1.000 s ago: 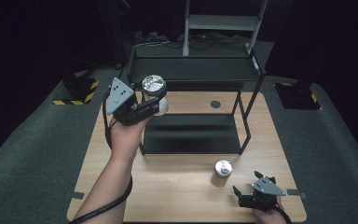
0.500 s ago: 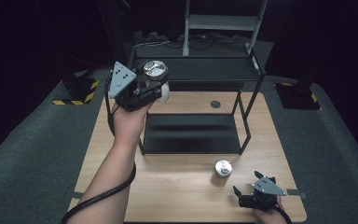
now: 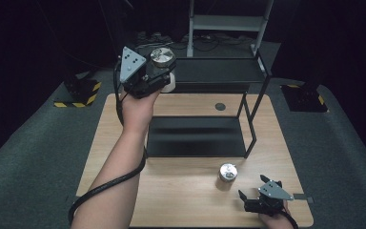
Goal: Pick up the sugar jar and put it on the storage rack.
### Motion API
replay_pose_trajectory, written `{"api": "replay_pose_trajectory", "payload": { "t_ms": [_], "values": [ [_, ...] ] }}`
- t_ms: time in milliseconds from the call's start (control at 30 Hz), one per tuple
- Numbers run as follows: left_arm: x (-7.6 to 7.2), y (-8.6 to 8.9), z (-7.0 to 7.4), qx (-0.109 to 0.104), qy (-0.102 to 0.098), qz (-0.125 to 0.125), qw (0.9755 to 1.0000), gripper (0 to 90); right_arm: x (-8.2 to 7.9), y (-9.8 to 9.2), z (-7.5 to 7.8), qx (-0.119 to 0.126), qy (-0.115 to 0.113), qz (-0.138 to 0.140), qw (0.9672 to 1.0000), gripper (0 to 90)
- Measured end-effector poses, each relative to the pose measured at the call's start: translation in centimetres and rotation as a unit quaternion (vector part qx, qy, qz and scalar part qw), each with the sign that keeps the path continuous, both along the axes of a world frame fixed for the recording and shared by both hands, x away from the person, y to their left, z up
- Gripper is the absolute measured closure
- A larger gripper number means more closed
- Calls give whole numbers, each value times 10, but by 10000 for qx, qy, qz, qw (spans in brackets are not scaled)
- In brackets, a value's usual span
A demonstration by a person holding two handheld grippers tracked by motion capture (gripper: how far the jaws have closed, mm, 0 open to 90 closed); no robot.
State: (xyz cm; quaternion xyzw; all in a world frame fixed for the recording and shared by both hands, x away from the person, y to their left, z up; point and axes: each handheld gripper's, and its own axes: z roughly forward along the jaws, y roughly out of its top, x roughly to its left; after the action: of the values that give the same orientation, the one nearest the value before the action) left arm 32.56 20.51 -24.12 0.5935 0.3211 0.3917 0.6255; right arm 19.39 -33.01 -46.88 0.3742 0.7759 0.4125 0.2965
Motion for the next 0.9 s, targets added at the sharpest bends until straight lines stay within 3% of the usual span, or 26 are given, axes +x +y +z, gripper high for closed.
{"api": "replay_pose_trajectory", "payload": {
  "t_ms": [367, 567, 900],
  "values": [
    [20, -15, 5, 94, 19, 169, 9998, 343, 0, -1, 0, 37, -2, 1, 10000, 0],
    [31, -20, 7, -6, 60, 241, 9997, 343, 0, -3, -1, 71, -5, 6, 10000, 0],
    [44, -29, 5, 30, 128, 299, 9995, 343, -1, -3, -1, 87, -9, 17, 10000, 0]
  ]
}}
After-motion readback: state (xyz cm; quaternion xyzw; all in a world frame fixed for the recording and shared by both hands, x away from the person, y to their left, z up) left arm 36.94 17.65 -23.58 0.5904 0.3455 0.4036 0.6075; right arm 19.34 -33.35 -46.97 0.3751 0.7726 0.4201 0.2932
